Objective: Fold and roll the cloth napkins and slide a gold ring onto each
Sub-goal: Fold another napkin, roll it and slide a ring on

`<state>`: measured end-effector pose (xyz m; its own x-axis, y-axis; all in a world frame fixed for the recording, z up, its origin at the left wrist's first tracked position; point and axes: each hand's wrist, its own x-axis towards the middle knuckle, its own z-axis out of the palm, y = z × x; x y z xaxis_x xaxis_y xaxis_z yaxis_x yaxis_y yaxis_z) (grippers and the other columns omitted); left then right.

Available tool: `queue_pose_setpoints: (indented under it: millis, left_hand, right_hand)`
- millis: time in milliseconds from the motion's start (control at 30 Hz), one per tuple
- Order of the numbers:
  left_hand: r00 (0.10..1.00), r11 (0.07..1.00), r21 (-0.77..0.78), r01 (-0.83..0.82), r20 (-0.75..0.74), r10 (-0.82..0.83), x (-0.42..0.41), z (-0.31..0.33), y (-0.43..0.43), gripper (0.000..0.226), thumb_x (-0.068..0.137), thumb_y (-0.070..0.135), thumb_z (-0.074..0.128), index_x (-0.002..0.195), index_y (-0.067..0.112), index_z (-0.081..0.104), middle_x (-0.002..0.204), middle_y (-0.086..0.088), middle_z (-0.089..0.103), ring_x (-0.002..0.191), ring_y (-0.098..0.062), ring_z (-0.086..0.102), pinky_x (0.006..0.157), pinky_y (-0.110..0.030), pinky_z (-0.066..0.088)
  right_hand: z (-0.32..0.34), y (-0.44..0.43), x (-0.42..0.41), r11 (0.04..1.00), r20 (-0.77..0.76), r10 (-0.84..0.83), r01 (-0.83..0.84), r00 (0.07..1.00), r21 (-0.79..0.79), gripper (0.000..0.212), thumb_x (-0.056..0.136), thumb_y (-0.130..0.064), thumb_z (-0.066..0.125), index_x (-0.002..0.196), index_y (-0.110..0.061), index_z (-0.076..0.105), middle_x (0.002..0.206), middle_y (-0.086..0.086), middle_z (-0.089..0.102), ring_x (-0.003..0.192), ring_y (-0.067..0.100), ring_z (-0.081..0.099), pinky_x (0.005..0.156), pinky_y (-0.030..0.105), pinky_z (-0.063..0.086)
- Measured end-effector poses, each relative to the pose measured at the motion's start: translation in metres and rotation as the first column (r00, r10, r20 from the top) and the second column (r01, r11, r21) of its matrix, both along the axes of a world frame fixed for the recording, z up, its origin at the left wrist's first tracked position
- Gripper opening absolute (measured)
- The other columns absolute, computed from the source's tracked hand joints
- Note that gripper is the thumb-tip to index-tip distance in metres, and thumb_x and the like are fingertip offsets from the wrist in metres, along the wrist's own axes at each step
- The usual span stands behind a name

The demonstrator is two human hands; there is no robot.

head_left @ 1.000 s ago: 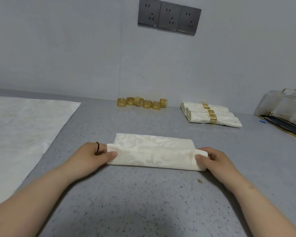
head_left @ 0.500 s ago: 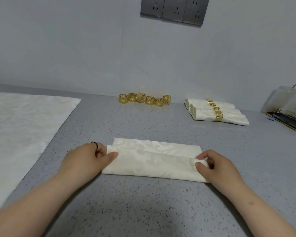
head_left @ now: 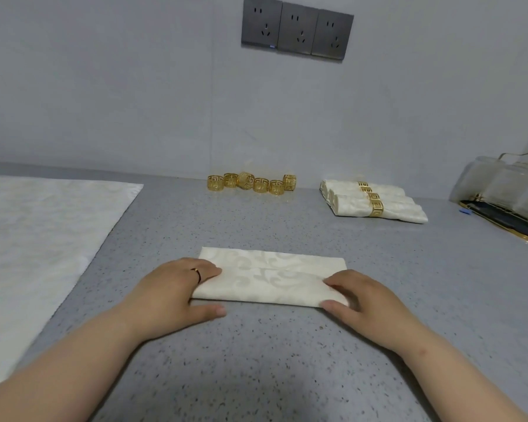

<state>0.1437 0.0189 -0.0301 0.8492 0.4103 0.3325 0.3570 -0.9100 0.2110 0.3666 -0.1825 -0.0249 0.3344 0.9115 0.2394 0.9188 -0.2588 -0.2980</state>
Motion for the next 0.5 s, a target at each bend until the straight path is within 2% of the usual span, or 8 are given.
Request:
queue_pose_setpoints:
  millis: [67, 133, 200, 233, 300, 367, 433, 500]
  left_hand:
    - [0.999, 0.999, -0.025, -0.032, -0.039, 0.031, 0.0, -0.003, -0.002, 0.13, 0.03, 0.096, 0.002, 0.137, 0.032, 0.039, 0.142, 0.017, 0.038, 0.129, -0.002, 0.036, 0.095, -0.008, 0.023]
    - [0.999, 1.0, 0.016, -0.013, 0.029, 0.013, -0.002, -0.004, -0.004, 0.115, 0.04, 0.085, 0.006, 0.136, 0.032, 0.04, 0.142, 0.016, 0.039, 0.129, -0.003, 0.037, 0.096, -0.009, 0.025]
    - [0.996, 0.999, 0.052, -0.004, 0.091, -0.001, -0.005, -0.005, -0.001, 0.098, 0.054, 0.071, 0.006, 0.131, 0.028, 0.049, 0.137, 0.013, 0.047, 0.125, -0.008, 0.045, 0.097, -0.013, 0.03]
    - [0.997, 0.995, 0.096, 0.029, 0.068, -0.036, -0.007, -0.004, -0.001, 0.087, 0.062, 0.066, 0.01, 0.123, 0.027, 0.058, 0.128, 0.012, 0.056, 0.116, -0.009, 0.054, 0.094, -0.015, 0.034]
    - [0.997, 0.986, 0.149, 0.069, 0.018, -0.073, -0.011, 0.005, -0.002, 0.056, 0.075, 0.053, 0.025, 0.092, 0.031, 0.073, 0.094, 0.02, 0.07, 0.078, -0.001, 0.066, 0.076, -0.008, 0.041]
    - [0.996, 0.983, 0.157, 0.093, -0.017, -0.091, -0.019, 0.006, -0.006, 0.041, 0.077, 0.049, 0.032, 0.077, 0.037, 0.071, 0.076, 0.026, 0.067, 0.062, 0.002, 0.063, 0.065, -0.01, 0.045]
    - [0.997, 0.997, -0.009, 0.071, 0.002, -0.071, -0.027, 0.011, -0.015, 0.037, 0.076, 0.059, 0.031, 0.083, 0.043, 0.062, 0.079, 0.026, 0.064, 0.074, 0.001, 0.061, 0.071, -0.012, 0.044]
    - [0.999, 0.981, -0.192, 0.02, 0.049, -0.011, -0.032, 0.011, -0.015, 0.013, 0.083, 0.056, 0.046, 0.077, 0.046, 0.052, 0.072, 0.03, 0.061, 0.075, 0.007, 0.056, 0.066, -0.006, 0.038]
  right_hand:
    - [0.002, -0.002, -0.006, 0.999, -0.037, -0.013, 0.012, 0.999, -0.032, 0.073, 0.075, -0.068, 0.049, 0.132, -0.025, 0.043, 0.129, -0.016, 0.045, 0.117, 0.002, 0.042, 0.093, 0.008, 0.03]
    - [0.004, -0.007, -0.012, 0.998, -0.051, -0.057, 0.056, 0.997, -0.023, 0.052, 0.088, -0.039, 0.055, 0.135, -0.023, 0.041, 0.137, -0.01, 0.044, 0.123, 0.006, 0.042, 0.096, 0.011, 0.029]
    - [0.005, -0.01, -0.016, 0.997, -0.003, -0.071, 0.071, 0.997, -0.009, 0.044, 0.092, -0.029, 0.05, 0.135, -0.022, 0.042, 0.138, -0.007, 0.046, 0.124, 0.008, 0.044, 0.094, 0.009, 0.028]
    - [0.006, -0.013, -0.019, 0.997, 0.012, -0.073, 0.073, 0.997, -0.005, 0.042, 0.093, -0.026, 0.049, 0.135, -0.022, 0.043, 0.138, -0.007, 0.046, 0.124, 0.008, 0.044, 0.093, 0.008, 0.028]
    - [0.005, -0.02, -0.021, 0.997, -0.011, -0.071, 0.071, 0.997, 0.001, 0.038, 0.094, -0.022, 0.047, 0.132, -0.022, 0.047, 0.134, -0.008, 0.051, 0.121, 0.008, 0.047, 0.087, 0.003, 0.028]
    - [0.006, -0.028, -0.023, 0.997, -0.098, -0.068, 0.07, 0.993, 0.015, 0.032, 0.093, -0.018, 0.049, 0.124, -0.023, 0.056, 0.121, -0.011, 0.059, 0.111, 0.006, 0.054, 0.079, 0.0, 0.032]
    - [0.011, -0.034, -0.023, 0.997, -0.257, -0.055, 0.067, 0.965, 0.039, 0.021, 0.09, -0.016, 0.053, 0.1, -0.029, 0.066, 0.095, -0.016, 0.067, 0.088, -0.001, 0.059, 0.071, 0.004, 0.038]
    - [0.016, -0.037, -0.02, 0.993, -0.409, -0.08, 0.109, 0.909, 0.047, 0.02, 0.088, -0.014, 0.057, 0.076, -0.029, 0.064, 0.068, -0.016, 0.062, 0.062, -0.007, 0.053, 0.06, 0.006, 0.038]
